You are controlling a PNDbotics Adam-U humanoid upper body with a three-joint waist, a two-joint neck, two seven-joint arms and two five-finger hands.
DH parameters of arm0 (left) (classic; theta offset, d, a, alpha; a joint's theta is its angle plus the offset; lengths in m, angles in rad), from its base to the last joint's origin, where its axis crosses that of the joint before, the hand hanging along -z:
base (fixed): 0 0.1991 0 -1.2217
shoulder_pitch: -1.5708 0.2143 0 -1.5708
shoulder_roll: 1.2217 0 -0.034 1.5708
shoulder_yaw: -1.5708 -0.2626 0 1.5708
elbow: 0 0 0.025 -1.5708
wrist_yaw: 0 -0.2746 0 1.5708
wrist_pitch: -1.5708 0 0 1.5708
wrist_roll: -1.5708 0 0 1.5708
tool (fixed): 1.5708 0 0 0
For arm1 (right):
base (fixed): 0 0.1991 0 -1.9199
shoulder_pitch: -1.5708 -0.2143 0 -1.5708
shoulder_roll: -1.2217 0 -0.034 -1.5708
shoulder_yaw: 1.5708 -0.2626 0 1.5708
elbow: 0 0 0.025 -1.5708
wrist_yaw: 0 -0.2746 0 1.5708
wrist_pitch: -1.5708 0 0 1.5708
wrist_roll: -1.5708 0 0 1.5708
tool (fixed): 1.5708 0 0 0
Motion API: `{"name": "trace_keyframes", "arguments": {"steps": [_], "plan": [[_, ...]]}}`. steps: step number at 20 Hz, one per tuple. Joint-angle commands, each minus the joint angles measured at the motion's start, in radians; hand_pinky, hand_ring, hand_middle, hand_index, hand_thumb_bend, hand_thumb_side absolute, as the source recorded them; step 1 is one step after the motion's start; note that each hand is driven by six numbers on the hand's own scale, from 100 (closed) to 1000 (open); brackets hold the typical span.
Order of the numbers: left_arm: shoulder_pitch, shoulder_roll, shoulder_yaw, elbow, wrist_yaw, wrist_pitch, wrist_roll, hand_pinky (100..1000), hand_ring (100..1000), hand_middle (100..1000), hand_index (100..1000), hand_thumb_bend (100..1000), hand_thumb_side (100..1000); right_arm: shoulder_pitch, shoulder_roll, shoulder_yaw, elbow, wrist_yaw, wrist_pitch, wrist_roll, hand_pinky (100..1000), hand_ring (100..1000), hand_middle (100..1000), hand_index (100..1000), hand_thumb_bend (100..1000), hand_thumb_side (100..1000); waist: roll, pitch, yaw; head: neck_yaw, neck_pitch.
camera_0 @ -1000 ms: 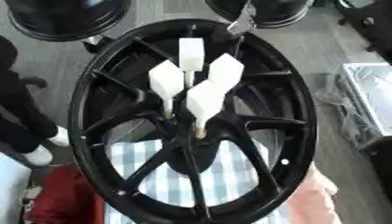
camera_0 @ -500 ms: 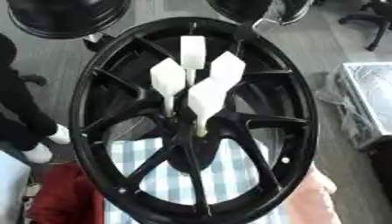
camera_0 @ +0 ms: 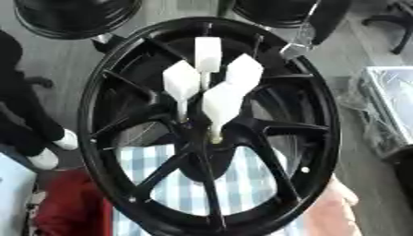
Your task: Pull the pin out of the wheel hub.
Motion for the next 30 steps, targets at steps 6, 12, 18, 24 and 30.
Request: {"name": "trace_keyframes", "arguments": {"steps": [6,12,18,24,30], "plan": [[-0.011,0.029,0.0,-0.01,0.002,0.001,-0.008,731,787,698,734,261,602,0.011,-0.058,-0.019,-0.069,-0.017,-0.12,0.155,811,790,753,827,495,329,0.003,-0.017,0.003,0.034,-0.012],[-0.01,0.031,-0.002,-0.009,0.002,0.002,-0.011,732,788,698,734,259,604,0.023,-0.075,-0.023,-0.107,-0.031,-0.083,0.155,803,783,743,823,486,312,0.001,-0.018,0.002,0.038,-0.01],[-0.011,0.03,-0.002,-0.009,0.002,0.002,-0.012,732,788,698,734,259,604,0.033,-0.077,-0.023,-0.089,-0.025,-0.05,0.155,788,770,732,828,463,271,0.001,-0.017,0.003,0.035,-0.006],[-0.011,0.03,-0.003,-0.008,0.002,0.003,-0.013,733,789,699,734,258,604,0.042,-0.068,-0.022,-0.065,-0.013,-0.007,0.155,771,752,715,821,398,220,0.002,-0.017,0.004,0.033,-0.003],[-0.012,0.029,-0.004,-0.008,0.003,0.003,-0.015,733,789,699,733,257,605,0.037,-0.041,-0.006,-0.03,0.002,0.007,0.155,765,748,712,816,360,233,0.003,-0.016,0.006,0.029,-0.001]]}}
